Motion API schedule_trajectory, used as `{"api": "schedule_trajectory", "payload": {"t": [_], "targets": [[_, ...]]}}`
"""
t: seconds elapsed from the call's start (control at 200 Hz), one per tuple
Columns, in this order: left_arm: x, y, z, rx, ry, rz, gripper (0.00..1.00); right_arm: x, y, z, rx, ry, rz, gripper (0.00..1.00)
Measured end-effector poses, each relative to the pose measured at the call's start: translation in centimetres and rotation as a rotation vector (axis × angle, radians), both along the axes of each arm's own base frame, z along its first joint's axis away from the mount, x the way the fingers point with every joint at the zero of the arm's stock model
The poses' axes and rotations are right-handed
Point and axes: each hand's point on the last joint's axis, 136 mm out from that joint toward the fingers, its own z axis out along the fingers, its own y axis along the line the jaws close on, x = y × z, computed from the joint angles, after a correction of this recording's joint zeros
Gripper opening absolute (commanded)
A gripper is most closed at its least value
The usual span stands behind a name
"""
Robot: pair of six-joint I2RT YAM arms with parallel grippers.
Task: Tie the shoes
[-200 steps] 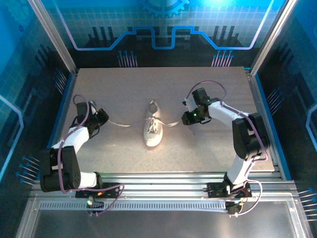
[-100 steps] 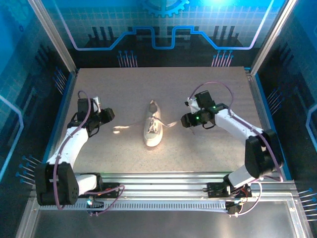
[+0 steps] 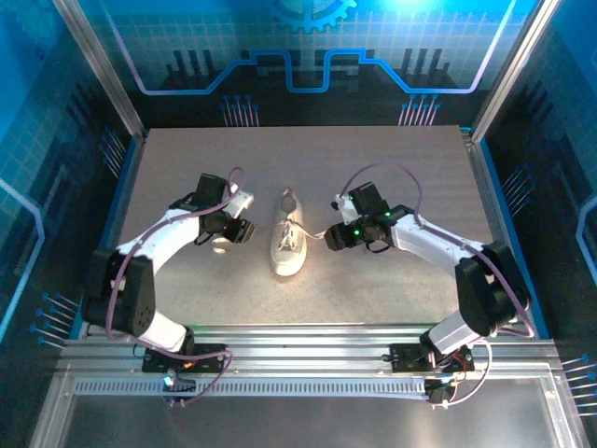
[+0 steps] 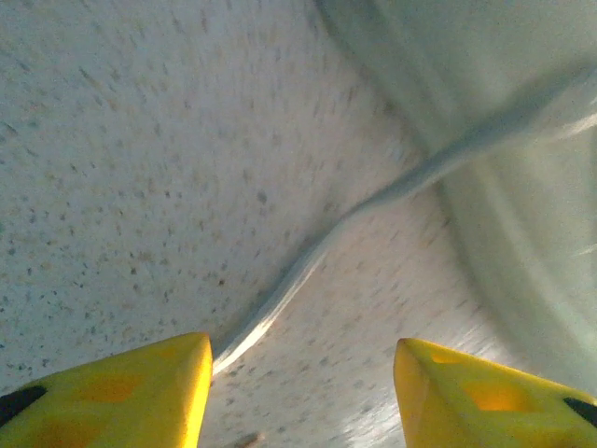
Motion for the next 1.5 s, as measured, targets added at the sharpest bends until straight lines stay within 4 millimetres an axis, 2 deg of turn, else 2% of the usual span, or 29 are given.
{"api": "schedule_trajectory", "payload": {"t": [0.095,0.255,0.495,0.55,0.61,0.675,0.72,0.77,0.85,0.95,1.136,1.236,1.336,1.501], "targets": [[0.3,0.0,-1.6,0.050,0.045,-0.090,0.56,-0.2,0.8,-0.7,0.001,0.010,0.015,0.54],[1.3,-0.3,-3.0,0.086,0.059,-0.182,0.56,-0.1,1.2,-1.8,-0.004,0.028,0.016,0.54],[0.8,-1.1,-5.7,0.082,0.129,-0.255,0.56,0.0,1.2,-1.8,-0.007,0.028,0.015,0.54],[1.1,-1.2,-5.7,0.091,0.136,-0.262,0.53,0.0,1.1,-1.8,-0.009,0.028,0.013,0.54],[1.5,-1.4,-5.6,0.089,0.134,-0.269,0.43,0.0,1.1,-1.8,-0.009,0.027,0.013,0.54],[1.8,-1.7,-5.7,0.091,0.132,-0.275,0.18,0.0,1.1,-1.8,-0.008,0.029,0.011,0.53],[1.9,-1.7,-5.7,0.088,0.132,-0.277,0.07,0.0,1.1,-1.8,-0.008,0.029,0.010,0.53],[1.7,-1.8,-5.6,0.084,0.139,-0.272,0.00,0.0,1.2,-1.8,-0.006,0.029,0.009,0.53],[1.7,-1.9,-5.3,0.078,0.130,-0.276,0.00,0.1,1.2,-1.6,-0.003,0.024,0.007,0.52],[1.5,-2.2,-3.1,0.058,0.074,-0.275,0.00,0.1,1.2,-1.1,0.005,0.012,0.008,0.52],[2.3,-3.4,5.7,-0.030,-0.165,-0.264,0.00,0.1,1.5,-0.6,0.022,0.007,0.015,0.50],[2.3,-4.2,9.2,-0.097,-0.257,-0.255,0.00,0.2,1.8,-0.3,0.039,0.002,0.023,0.49],[2.1,-5.0,11.1,-0.172,-0.313,-0.244,0.00,0.4,2.6,0.4,0.076,-0.014,0.042,0.49],[1.8,-6.1,12.2,-0.281,-0.341,-0.226,0.00,1.2,5.3,2.9,0.160,-0.108,0.121,0.48]]}}
